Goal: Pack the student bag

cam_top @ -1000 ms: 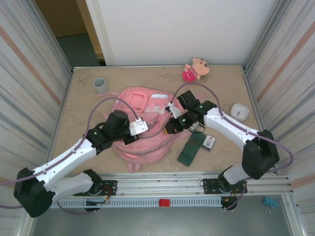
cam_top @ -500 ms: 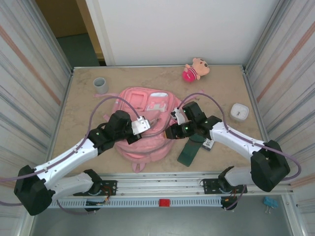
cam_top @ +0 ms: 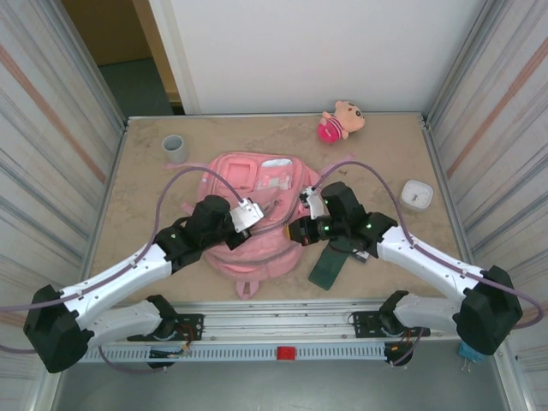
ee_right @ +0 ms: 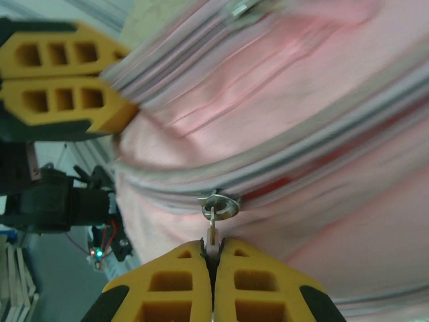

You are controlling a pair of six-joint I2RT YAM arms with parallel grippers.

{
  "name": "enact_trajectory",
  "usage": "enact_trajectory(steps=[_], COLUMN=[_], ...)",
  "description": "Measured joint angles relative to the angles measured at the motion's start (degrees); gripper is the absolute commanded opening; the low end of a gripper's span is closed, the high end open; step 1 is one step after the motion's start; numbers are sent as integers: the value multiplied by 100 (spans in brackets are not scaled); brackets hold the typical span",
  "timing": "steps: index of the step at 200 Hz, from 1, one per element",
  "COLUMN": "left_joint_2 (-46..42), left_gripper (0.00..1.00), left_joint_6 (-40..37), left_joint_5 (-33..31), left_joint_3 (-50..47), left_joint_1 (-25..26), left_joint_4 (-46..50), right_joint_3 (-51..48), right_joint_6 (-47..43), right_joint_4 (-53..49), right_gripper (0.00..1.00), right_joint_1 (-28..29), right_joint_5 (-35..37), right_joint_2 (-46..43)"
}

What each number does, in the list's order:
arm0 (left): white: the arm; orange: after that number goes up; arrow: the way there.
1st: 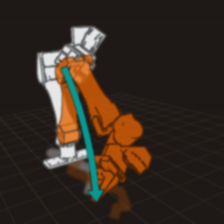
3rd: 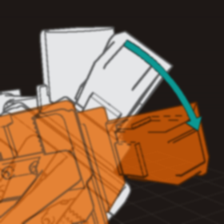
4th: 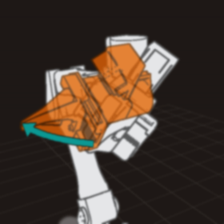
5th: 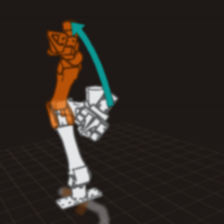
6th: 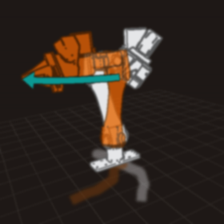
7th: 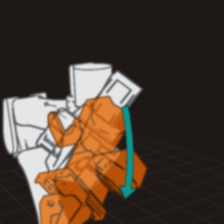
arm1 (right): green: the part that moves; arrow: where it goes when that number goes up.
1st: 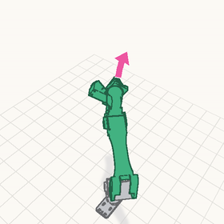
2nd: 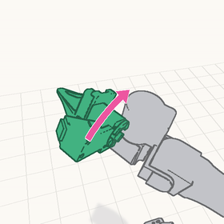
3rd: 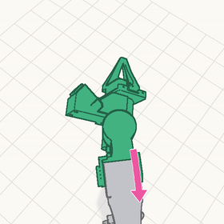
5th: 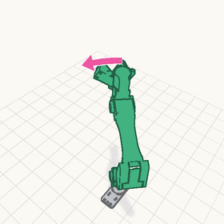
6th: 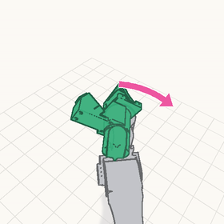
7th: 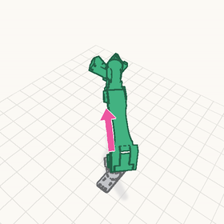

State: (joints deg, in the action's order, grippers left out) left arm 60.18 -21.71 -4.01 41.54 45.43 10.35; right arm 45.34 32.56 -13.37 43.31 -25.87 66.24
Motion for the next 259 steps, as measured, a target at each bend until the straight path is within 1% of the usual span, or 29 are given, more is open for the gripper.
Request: enact_trajectory(steps=[38,67,92,116,138,157,170,183,216,259], left_joint_2=[168,181,177,26,-321,-629,-702,-675,-275,686], left_gripper=[0,0,0,0,0,0,0,0,0,0], left_joint_6=[310,501,922,1414,1882,2391,2706,3027,3718,4347], left_joint_5=[-116,-164,-190,-192,-291,-417,-404,-350,-409,-931], left_joint_3=[0,0,42,50,-11,-35,-35,-33,101,796], left_joint_1=[105,116,116,136,275,400,439,459,485,494], left_joint_4=[-79,-79,0,114,238,551,649,675,680,732], right_joint_3=[42,63,63,68,173,337,466,577,675,721], right_joint_6=[367,643,734,702,450,210,17,-133,-378,-472], right_joint_4=[251,411,374,232,66,-74,-120,-181,-361,-450], right_gripper=[0,0,0,0,0,0,0,0,0,0], right_joint_1=[664,846,752,393,120,-166,-363,-439,-382,48], right_joint_5=[341,525,564,391,105,-85,-168,-243,-219,-44], right_joint_2=[221,356,350,302,299,334,433,566,715,715])
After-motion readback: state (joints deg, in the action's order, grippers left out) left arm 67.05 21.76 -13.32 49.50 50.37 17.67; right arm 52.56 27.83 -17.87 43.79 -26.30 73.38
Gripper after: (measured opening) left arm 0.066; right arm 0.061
